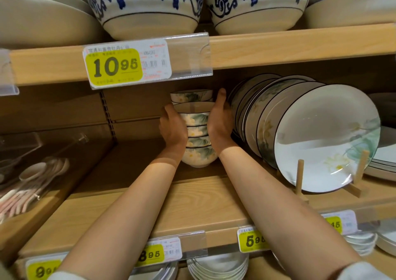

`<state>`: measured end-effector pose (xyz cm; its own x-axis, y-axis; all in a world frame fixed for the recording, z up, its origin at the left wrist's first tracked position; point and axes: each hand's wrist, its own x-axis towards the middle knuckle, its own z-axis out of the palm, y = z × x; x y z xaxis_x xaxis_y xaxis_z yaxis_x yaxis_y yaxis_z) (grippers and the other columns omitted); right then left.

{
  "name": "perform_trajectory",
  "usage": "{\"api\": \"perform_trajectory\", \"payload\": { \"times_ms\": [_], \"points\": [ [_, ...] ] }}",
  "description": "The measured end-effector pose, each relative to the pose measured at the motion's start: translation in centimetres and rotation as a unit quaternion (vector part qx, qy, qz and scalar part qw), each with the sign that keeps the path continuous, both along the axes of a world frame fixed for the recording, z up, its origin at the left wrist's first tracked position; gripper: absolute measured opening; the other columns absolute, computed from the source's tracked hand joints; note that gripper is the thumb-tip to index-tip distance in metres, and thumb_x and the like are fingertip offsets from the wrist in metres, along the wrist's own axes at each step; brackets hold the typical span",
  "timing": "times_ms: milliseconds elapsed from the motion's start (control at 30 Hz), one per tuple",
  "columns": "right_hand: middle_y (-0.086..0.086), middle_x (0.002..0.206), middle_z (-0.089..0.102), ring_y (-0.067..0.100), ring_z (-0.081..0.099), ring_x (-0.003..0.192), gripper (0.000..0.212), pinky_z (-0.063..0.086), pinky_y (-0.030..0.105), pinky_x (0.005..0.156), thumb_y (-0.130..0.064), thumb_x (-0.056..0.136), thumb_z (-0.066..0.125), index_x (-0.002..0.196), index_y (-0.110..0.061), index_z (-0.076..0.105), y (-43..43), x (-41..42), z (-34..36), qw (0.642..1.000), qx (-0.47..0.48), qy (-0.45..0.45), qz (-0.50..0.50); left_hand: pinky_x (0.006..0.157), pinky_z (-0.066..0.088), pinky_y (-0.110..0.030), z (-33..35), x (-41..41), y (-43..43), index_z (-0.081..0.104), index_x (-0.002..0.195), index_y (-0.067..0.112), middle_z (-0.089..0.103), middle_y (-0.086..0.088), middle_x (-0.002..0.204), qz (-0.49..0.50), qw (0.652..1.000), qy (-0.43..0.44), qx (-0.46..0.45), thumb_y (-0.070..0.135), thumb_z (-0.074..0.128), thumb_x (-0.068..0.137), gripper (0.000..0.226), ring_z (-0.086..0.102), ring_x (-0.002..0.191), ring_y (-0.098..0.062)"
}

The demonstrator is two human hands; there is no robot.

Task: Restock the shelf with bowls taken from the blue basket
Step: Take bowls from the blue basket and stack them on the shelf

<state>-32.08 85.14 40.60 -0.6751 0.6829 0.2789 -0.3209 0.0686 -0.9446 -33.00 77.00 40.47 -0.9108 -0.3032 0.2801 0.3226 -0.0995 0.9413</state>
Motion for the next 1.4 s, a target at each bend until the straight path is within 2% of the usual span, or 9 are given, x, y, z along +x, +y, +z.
{"api": "perform_trajectory", "payload": {
  "times_ms": [133,533,700,800,867,933,1033,1167,1400],
  "points": [
    [-0.007,0.098,0.051,0.013,0.046,0.091,0.069,0.033,0.031,0.082,-0.071,0.091,0.018,0.123,-0.026,0.059,-0.2,0.2,0.1,1.000,0.002,0.009,-0.007,0.099,0.040,-0.039,-0.5,-0.1,-0.1,0.050,0.127,0.000,0.052,-0.024,0.132,0.005,0.999,0.008,-0.047,0.035,0.024,0.101,0.051,0.048,0.120,-0.038],
    [-0.003,0.124,0.053,0.013,0.047,0.110,0.060,0.030,0.029,0.090,-0.065,0.093,0.031,0.138,-0.028,0.045,0.3,2.1,-0.2,0.996,-0.039,0.040,0.062,0.104,0.042,-0.049,0.7,1.3,-1.1,0.062,0.120,0.015,0.062,-0.015,0.123,-0.055,0.998,-0.028,-0.003,0.042,0.029,0.096,0.049,0.056,0.113,-0.034],
    [0.003,0.124,0.059,0.026,0.053,0.118,0.043,0.038,0.037,0.102,-0.050,0.098,0.035,0.128,-0.025,0.053,0.5,4.6,-0.7,0.998,-0.034,0.023,0.050,0.104,0.043,-0.051,0.7,2.9,-2.7,0.056,0.126,0.002,0.060,-0.021,0.128,-0.102,0.994,-0.023,0.029,0.036,0.030,0.096,0.053,0.057,0.116,-0.036],
    [0.009,0.131,0.057,0.028,0.052,0.118,0.036,0.040,0.042,0.105,-0.039,0.099,0.038,0.122,-0.017,0.056,0.4,7.2,-1.2,0.998,-0.030,-0.016,0.055,0.075,0.045,-0.032,0.5,4.1,-3.5,0.063,0.099,0.015,0.065,-0.005,0.103,-0.104,0.993,-0.037,0.049,0.036,0.033,0.097,0.037,0.059,0.093,-0.020],
    [0.012,0.119,0.059,0.027,0.056,0.102,0.025,0.046,0.035,0.088,-0.026,0.100,0.037,0.098,-0.012,0.057,0.1,9.1,-2.0,0.994,-0.007,-0.074,0.084,0.061,0.035,-0.024,0.0,5.3,-4.0,0.057,0.082,0.029,0.060,0.012,0.080,-0.105,0.990,-0.056,0.081,0.038,0.034,0.099,0.030,0.053,0.073,-0.003],
    [0.006,0.108,0.059,0.017,0.055,0.088,0.026,0.042,0.031,0.079,-0.029,0.098,0.038,0.102,-0.011,0.057,-0.4,10.9,-2.4,0.993,-0.027,-0.083,0.079,0.072,0.038,-0.021,-1.1,6.9,-4.7,0.062,0.099,0.030,0.062,0.018,0.087,-0.120,0.988,-0.056,0.084,0.040,0.033,0.100,0.031,0.054,0.077,0.003],
    [-0.001,0.114,0.059,0.013,0.055,0.101,0.043,0.042,0.036,0.090,-0.041,0.094,0.039,0.126,-0.015,0.053,-1.0,13.2,-2.9,0.993,-0.009,-0.061,0.097,0.096,0.033,-0.029,-2.4,10.3,-5.8,0.051,0.134,0.024,0.056,0.007,0.126,-0.128,0.989,-0.049,0.063,0.041,0.028,0.100,0.044,0.049,0.115,-0.009],
    [-0.012,0.105,0.064,0.006,0.058,0.104,0.023,0.045,0.035,0.098,-0.042,0.098,0.040,0.097,-0.035,0.062,-1.0,17.2,-3.9,0.981,-0.024,-0.037,0.188,0.101,0.040,-0.035,-2.7,16.1,-7.4,0.056,0.123,0.024,0.060,-0.001,0.129,-0.108,0.992,-0.040,0.055,0.037,0.032,0.100,0.036,0.053,0.120,-0.014],
    [0.000,0.098,0.074,0.010,0.070,0.092,0.032,0.054,0.029,0.082,-0.035,0.100,0.040,0.097,-0.019,0.067,-1.7,24.4,-6.6,0.940,-0.076,-0.066,0.325,0.081,0.050,-0.031,-5.7,27.9,-10.5,0.062,0.111,0.016,0.069,-0.006,0.113,0.009,0.997,-0.041,0.070,0.029,0.030,0.100,0.036,0.065,0.105,-0.017]
  ]
}}
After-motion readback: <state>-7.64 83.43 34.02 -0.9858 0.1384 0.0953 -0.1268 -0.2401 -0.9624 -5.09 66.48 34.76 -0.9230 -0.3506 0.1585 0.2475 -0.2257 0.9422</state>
